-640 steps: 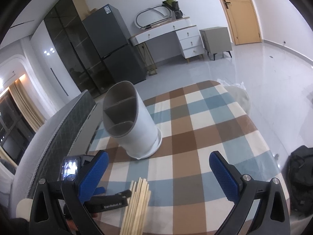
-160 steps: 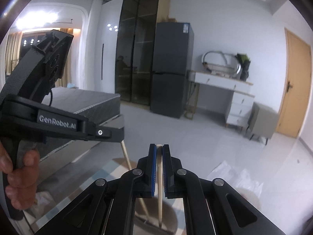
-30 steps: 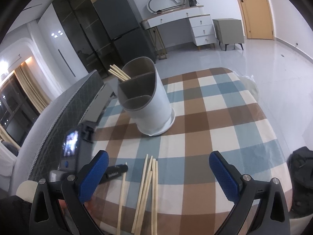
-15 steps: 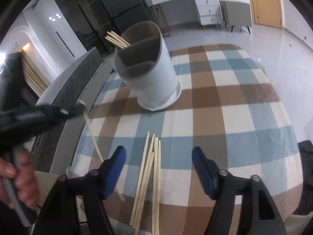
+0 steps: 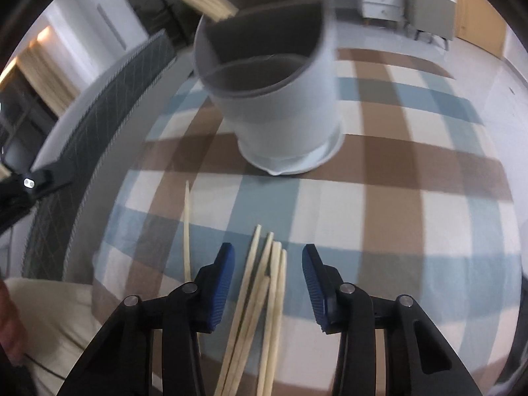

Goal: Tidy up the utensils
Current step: 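Lower the left tool to the pile and pinch one chopstick, then lower the right tool to the pile and pinch one chopstick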

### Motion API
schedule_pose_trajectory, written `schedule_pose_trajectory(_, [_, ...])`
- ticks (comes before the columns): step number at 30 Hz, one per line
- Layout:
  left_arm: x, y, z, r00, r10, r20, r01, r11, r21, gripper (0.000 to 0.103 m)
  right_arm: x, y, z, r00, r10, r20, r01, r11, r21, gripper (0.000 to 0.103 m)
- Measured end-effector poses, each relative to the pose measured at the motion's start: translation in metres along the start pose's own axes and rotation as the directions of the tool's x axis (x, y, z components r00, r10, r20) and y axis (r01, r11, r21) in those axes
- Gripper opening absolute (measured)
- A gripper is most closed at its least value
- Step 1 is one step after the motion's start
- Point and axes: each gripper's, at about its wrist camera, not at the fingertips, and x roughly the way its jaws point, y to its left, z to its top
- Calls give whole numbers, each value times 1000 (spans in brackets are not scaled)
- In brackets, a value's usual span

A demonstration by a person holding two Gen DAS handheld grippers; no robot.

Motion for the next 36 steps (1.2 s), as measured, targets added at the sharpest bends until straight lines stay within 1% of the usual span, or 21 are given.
schedule_pose_trajectory(2, [1, 12, 4, 1000, 11, -16, -12, 999, -50, 0, 14, 5, 7, 999, -14, -42, 12, 999, -32, 41])
schedule_pose_trajectory(4, [4, 21, 7, 999, 28, -41, -32, 996, -85, 0, 27, 11, 13, 996, -36, -81, 31, 997, -66, 37])
schedule_pose_trajectory(5, [4, 23, 8, 998, 40, -50, -45, 994, -96, 5, 32, 13, 15, 994, -51, -101, 43, 996, -80, 35])
schedule_pose_trajectory(6, [4, 25, 8, 998, 46, -52, -51, 993, -103, 12, 36, 14, 15, 991, -58, -120, 47, 995, -90, 30])
schedule_pose_trajectory(7, [4, 26, 8, 998, 47, -49, -52, 992, -112, 17, 39, 16, 15, 989, -62, -134, 49, 994, -100, 27])
schedule_pose_trajectory(8, [3, 28, 9, 998, 48, -46, -53, 991, -120, 26, 42, 18, 15, 987, -68, -143, 52, 993, -110, 26])
schedule_pose_trajectory(9, [1, 29, 10, 998, 49, -40, -54, 990, -129, 33, 43, 20, 14, 987, -76, -145, 58, 991, -120, 26])
schedule_pose_trajectory(10, [-1, 30, 10, 998, 54, -30, -58, 989, -133, 36, 43, 23, 13, 986, -87, -144, 67, 989, -134, 26])
schedule_pose_trajectory(11, [-2, 31, 11, 998, 62, -26, -65, 988, -138, 42, 45, 24, 12, 984, -90, -156, 68, 988, -140, 26])
schedule_pose_trajectory(12, [-3, 32, 12, 998, 66, -24, -69, 987, -143, 44, 45, 25, 11, 983, -95, -154, 73, 987, -142, 25])
schedule_pose_trajectory(16, [-3, 38, 13, 998, 59, -32, -64, 983, -171, 44, 47, 32, 7, 982, -114, -152, 88, 982, -169, 25])
schedule_pose_trajectory(23, [-5, 40, 14, 998, 49, -39, -55, 981, -186, 44, 52, 50, 1, 979, -154, -136, 120, 966, -228, 25])
schedule_pose_trajectory(25, [-6, 41, 14, 998, 48, -40, -55, 980, -191, 44, 52, 55, -1, 979, -162, -126, 127, 961, -246, 21])
schedule_pose_trajectory(27, [-5, 42, 14, 998, 46, -43, -54, 979, -194, 44, 52, 58, -1, 979, -164, -120, 128, 957, -262, 12])
schedule_pose_trajectory(29, [-5, 43, 14, 998, 43, -46, -52, 979, -198, 44, 53, 62, -2, 980, -171, -104, 137, 951, -276, 10])
schedule_pose_trajectory(31, [-5, 43, 14, 998, 42, -49, -51, 978, -202, 44, 56, 65, 0, 981, -165, -98, 133, 953, -271, 10])
schedule_pose_trajectory(36, [-4, 46, 15, 998, 44, -54, -54, 977, -206, 44, 55, 57, 4, 988, -115, -101, 95, 979, -182, 8])
